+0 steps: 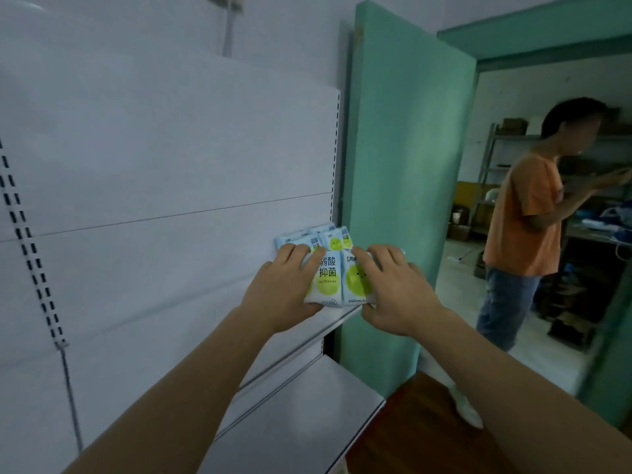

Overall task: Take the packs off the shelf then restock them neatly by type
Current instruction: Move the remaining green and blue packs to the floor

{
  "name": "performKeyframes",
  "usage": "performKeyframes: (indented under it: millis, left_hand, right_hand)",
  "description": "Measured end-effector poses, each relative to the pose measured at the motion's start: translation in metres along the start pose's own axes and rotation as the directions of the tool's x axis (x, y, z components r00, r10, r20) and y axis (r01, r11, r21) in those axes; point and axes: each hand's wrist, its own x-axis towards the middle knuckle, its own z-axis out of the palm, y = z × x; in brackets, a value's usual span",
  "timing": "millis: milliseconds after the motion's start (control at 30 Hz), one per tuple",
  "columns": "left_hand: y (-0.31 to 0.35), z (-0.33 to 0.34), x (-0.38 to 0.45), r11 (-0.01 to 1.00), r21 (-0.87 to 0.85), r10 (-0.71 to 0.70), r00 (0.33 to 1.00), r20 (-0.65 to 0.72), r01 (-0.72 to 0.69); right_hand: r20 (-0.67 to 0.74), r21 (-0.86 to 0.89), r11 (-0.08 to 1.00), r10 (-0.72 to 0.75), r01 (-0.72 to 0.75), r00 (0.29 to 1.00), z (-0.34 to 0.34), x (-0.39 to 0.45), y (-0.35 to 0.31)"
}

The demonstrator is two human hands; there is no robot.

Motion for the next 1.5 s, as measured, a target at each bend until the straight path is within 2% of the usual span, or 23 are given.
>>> performKeyframes:
  millis: [300,500,667,900,1000,1167,1367,1500]
  left_hand:
    - [-0.009,0.068,0.073,0.994,0.052,-0.097,0.991,0.09,0.093]
    - [-0.008,0.117,0.109,0.961,0.141,-0.256,0.956,0.14,0.237]
    - [0.008,0.147,0.141,0.89,0.243,-0.428,0.89,0.155,0.386]
    - [0.023,0.176,0.167,0.74,0.387,-0.641,0.75,0.161,0.55]
    - [0.021,0.186,0.169,0.713,0.421,-0.67,0.722,0.171,0.561]
    - [0.013,0.193,0.167,0.689,0.46,-0.682,0.716,0.151,0.56]
    - [0.011,0.191,0.164,0.714,0.4,-0.668,0.731,0.143,0.575]
    - [0.008,0.187,0.164,0.692,0.414,-0.681,0.725,0.102,0.592]
  right_hand:
    - [0.054,0.028,0.998,-0.066,0.065,0.996,0.068,0.081,0.06]
    - [0.008,0.09,0.971,-0.224,0.222,0.975,0.126,0.138,0.102]
    - [-0.004,0.131,0.927,-0.353,0.351,0.935,0.169,0.184,0.143]
    - [-0.047,0.22,0.851,-0.48,0.478,0.876,0.218,0.224,0.171]
    - [-0.077,0.26,0.818,-0.512,0.513,0.855,0.236,0.235,0.173]
    - [-0.103,0.302,0.794,-0.523,0.528,0.846,0.254,0.25,0.177]
    - [-0.063,0.361,0.732,-0.599,0.578,0.799,0.261,0.261,0.18]
    - [-0.067,0.356,0.754,-0.568,0.552,0.82,0.256,0.257,0.178]
